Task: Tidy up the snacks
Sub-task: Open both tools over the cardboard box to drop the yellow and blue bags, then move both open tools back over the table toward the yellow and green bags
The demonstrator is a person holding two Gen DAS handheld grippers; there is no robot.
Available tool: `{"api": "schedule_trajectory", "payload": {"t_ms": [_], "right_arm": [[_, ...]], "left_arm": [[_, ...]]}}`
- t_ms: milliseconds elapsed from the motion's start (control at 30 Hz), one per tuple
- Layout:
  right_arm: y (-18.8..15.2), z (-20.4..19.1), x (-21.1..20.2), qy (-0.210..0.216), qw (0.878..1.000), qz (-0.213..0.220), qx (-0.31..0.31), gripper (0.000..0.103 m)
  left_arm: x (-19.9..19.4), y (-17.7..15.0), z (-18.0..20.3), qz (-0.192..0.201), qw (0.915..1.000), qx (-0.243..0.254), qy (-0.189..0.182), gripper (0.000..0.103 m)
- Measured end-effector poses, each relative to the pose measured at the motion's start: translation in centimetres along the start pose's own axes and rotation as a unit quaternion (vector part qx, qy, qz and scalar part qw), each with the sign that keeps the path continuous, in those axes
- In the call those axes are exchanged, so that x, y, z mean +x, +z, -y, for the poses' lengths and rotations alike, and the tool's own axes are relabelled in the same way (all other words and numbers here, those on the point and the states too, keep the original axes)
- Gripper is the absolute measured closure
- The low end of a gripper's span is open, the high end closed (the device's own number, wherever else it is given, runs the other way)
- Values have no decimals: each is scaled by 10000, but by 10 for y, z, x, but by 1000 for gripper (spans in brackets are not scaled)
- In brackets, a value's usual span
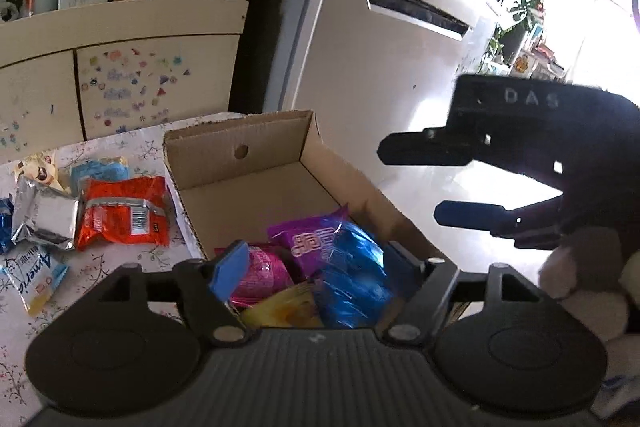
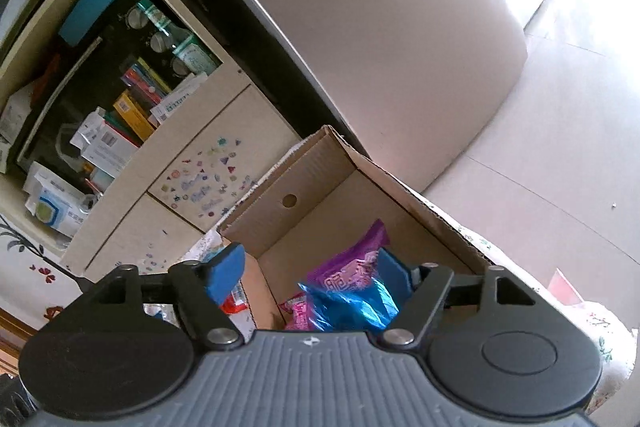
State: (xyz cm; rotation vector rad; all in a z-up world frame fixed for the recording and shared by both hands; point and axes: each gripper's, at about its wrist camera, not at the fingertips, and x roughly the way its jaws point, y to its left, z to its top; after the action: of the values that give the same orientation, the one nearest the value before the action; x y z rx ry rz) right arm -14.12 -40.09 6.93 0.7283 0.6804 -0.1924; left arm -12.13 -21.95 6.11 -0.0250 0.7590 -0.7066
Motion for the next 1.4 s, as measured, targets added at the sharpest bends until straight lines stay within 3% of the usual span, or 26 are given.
{"api": "schedule_trajectory", "payload": {"t_ms": [300, 667, 933, 1100, 1400], "right_arm": [[-5, -14, 1, 327, 9987, -39, -388, 15], [-37, -28, -2, 732, 9929, -395, -851, 14], [-77, -40, -10, 947, 9852, -665, -1265, 13], [-94, -38, -13, 914, 9860, -721, -1192, 13], [-101, -34, -7, 1033, 9872, -816, -905, 13]], "left_arm": [[-31, 0, -37, -136, 9993, 28, 354, 19], [-57, -28, -103, -483, 9948, -148, 886, 16], [-45, -58, -129, -601, 9916, 56, 1139, 16], [-24, -68, -125, -802, 9863, 630, 1296, 16], [6, -76, -132, -843, 9848, 837, 1267, 17]]}}
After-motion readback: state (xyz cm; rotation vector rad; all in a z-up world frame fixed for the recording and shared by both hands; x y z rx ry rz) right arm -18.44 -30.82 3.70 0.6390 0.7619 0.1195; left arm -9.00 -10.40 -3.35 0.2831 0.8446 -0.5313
